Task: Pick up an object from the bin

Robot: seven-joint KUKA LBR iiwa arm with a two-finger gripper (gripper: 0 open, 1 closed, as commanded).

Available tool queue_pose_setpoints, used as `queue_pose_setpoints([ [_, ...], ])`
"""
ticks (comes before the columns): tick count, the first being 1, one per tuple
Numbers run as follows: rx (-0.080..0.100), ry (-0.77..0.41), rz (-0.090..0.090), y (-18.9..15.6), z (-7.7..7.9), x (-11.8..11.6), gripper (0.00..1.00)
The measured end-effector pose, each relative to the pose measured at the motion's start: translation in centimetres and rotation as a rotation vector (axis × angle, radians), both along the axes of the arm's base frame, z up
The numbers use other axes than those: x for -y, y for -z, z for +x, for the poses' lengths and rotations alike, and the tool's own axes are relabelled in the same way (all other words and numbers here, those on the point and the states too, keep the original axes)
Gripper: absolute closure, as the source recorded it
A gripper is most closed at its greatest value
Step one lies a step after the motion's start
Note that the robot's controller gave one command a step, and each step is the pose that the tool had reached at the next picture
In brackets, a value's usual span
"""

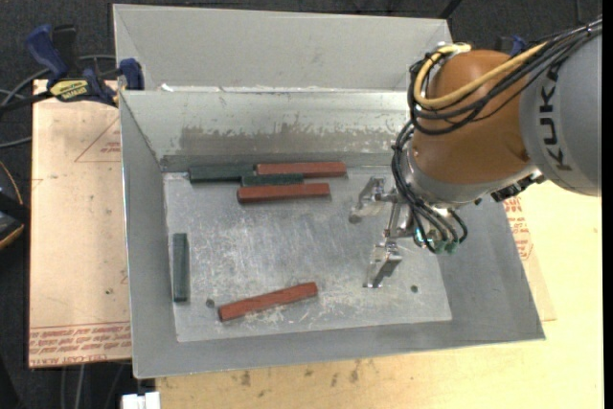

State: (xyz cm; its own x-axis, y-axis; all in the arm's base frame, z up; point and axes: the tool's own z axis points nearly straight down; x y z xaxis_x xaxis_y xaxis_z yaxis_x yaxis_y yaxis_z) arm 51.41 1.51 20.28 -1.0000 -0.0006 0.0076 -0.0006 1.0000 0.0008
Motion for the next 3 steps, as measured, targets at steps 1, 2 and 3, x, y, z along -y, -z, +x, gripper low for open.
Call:
queue_pose_setpoints([
  [1,0.008,0.001,0.0,-0.4,0.2,0.0,0.0],
  [2,0.016,0.008,0.0,4.2,-0.1,-0.8,0.0],
  [3,0.017,0.016,0.003,12.6,4.4,-2.0,1.0],
])
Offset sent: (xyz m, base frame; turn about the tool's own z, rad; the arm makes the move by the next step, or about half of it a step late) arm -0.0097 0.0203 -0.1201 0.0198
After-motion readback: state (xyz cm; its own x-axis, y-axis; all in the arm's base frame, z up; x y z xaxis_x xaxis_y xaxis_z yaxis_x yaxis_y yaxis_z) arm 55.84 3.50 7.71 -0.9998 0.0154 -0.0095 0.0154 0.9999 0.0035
